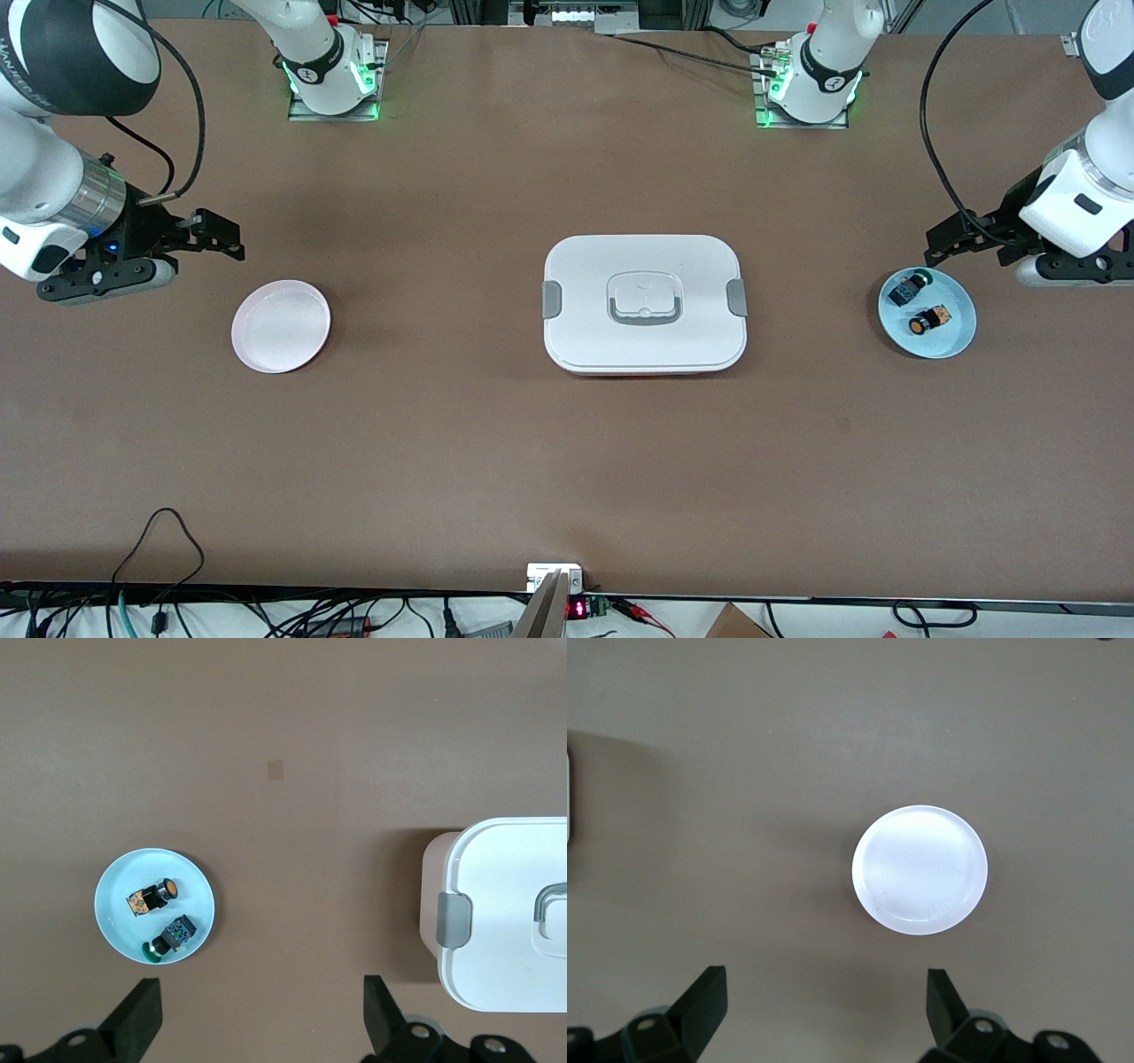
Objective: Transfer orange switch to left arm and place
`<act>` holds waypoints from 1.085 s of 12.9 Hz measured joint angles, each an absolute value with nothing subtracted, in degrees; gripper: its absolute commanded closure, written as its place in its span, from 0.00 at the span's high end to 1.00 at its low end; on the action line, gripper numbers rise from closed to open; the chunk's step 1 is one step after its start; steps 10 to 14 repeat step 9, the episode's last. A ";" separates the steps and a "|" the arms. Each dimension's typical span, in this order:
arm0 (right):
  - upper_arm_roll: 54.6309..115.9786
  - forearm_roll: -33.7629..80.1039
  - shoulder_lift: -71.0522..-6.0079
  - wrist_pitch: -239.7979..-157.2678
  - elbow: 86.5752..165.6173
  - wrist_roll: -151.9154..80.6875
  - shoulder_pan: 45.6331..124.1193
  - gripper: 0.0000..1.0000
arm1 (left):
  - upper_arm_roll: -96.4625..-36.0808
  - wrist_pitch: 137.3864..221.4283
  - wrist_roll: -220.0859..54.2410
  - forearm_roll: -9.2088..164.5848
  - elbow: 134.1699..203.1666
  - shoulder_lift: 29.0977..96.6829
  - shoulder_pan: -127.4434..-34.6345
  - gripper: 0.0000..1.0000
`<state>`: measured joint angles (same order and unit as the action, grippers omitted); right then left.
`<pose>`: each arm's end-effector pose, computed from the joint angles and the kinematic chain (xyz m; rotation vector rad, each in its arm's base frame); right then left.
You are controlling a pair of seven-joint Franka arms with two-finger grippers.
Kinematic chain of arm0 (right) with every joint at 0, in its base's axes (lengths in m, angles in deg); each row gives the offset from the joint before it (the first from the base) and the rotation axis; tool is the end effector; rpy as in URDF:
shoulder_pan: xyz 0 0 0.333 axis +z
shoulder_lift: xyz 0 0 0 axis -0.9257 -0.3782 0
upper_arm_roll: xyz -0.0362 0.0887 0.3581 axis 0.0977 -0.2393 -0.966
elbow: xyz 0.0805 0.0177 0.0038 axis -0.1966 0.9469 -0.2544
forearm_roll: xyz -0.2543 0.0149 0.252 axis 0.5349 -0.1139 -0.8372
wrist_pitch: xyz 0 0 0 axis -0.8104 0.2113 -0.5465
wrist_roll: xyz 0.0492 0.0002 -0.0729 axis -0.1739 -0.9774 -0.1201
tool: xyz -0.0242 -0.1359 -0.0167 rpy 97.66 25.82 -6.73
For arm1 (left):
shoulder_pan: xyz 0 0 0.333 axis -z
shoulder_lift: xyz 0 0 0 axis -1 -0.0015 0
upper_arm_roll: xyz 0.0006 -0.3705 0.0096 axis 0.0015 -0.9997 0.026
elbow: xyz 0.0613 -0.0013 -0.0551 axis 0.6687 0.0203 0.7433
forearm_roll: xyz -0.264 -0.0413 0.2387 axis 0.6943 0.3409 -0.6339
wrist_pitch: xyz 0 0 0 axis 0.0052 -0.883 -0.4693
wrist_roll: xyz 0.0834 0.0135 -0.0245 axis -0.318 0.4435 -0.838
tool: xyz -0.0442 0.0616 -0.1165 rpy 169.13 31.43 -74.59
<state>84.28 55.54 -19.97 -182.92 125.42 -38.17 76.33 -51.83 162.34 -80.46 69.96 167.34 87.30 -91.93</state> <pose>0.5503 0.0511 0.5532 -3.0538 -0.2893 0.0850 0.5364 -0.0189 0.5878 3.1176 0.0655 0.0093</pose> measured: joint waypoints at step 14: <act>83.99 56.76 -18.75 -180.90 125.11 -31.33 80.48 1.00 | -51.76 162.74 -80.43 69.96 168.35 88.08 -91.76 1.00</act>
